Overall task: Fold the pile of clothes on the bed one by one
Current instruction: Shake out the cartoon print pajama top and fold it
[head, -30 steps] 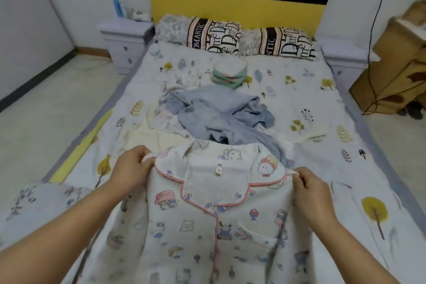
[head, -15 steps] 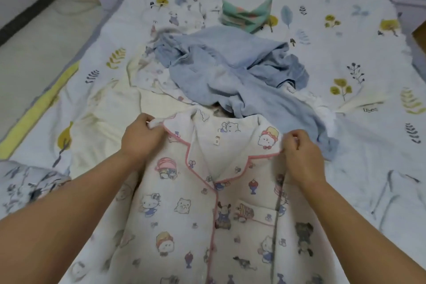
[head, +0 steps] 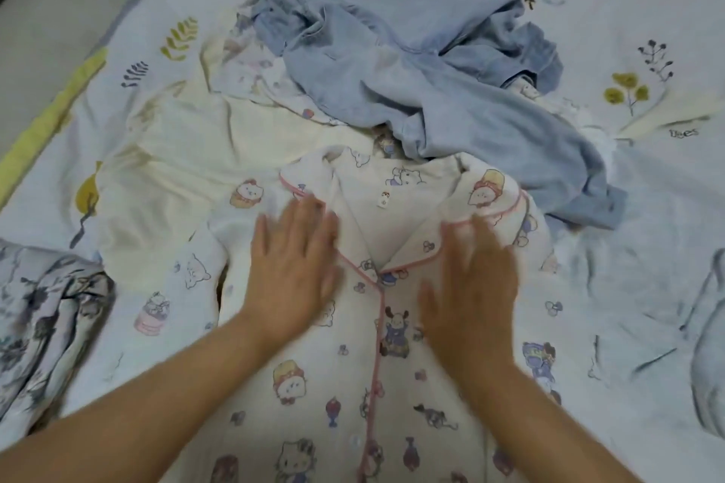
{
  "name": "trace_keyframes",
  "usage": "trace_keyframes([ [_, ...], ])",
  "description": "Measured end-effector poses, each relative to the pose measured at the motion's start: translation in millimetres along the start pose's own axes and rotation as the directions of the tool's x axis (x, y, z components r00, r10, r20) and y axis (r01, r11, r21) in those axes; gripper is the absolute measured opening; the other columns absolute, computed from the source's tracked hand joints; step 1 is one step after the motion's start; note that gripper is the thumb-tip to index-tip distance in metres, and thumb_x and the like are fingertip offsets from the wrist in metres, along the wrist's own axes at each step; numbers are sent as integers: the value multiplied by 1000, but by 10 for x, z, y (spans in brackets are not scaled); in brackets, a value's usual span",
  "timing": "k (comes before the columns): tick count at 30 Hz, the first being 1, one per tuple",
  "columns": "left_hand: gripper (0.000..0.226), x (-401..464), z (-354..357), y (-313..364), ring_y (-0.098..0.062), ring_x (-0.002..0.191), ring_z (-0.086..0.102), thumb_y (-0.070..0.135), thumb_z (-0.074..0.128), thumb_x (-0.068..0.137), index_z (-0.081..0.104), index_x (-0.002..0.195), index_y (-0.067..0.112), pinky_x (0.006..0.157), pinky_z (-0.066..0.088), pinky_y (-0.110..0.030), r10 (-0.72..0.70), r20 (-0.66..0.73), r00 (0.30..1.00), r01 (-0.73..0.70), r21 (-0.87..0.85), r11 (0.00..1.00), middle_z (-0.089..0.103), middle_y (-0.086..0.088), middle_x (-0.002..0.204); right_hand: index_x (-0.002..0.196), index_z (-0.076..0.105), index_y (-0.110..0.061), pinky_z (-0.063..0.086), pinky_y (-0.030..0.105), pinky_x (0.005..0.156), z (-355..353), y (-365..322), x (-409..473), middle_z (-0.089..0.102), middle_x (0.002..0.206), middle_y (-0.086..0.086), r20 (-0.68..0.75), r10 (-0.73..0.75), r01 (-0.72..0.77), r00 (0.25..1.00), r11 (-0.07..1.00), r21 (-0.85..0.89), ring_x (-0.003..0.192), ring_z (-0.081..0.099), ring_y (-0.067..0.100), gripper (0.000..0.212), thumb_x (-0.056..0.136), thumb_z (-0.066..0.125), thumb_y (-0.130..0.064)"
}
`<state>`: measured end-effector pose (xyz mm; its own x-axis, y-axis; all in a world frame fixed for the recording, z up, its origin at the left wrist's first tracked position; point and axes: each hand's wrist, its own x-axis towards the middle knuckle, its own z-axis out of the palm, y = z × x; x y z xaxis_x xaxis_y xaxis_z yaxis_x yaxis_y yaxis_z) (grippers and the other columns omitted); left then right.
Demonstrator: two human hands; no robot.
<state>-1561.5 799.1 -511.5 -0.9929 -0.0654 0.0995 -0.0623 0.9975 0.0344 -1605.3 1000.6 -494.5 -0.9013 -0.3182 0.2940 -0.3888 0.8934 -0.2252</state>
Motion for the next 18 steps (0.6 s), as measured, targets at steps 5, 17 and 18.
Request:
trace_keyframes([
  [5, 79, -481, 399, -512, -37, 133, -34, 65, -37, 65, -32, 138, 35, 106, -19, -57, -110, 520, 847, -19, 236, 971, -39, -2, 145, 149, 12, -32, 14, 55, 112, 280, 267, -732, -7, 156, 12, 652, -74, 230, 755, 960, -158, 142, -12, 34, 73, 84, 25, -62],
  [17, 46, -1024, -20, -272, -37, 131, 38, 24, 43, 84, 54, 124, 4, 108, 23, -59, -107, 222, 969, 147, -173, 974, 45, -21, 137, 146, 25, -15, 24, 57, 105, 128, -492, -1159, 31, 147, 25, 595, -67, 96, 801, 995, -17, 138, 16, 34, 82, 79, 59, -48],
  [18, 45, -1171, -50, -302, -39, 125, 43, 20, 42, 81, 58, 119, 2, 104, 30, -60, -141, 162, 977, 172, -196, 965, 49, -23, 131, 141, 34, -15, 31, 58, 103, 133, -615, -1286, 40, 142, 24, 601, -153, 167, 784, 985, 32, 133, 31, 37, 78, 75, 57, -50],
])
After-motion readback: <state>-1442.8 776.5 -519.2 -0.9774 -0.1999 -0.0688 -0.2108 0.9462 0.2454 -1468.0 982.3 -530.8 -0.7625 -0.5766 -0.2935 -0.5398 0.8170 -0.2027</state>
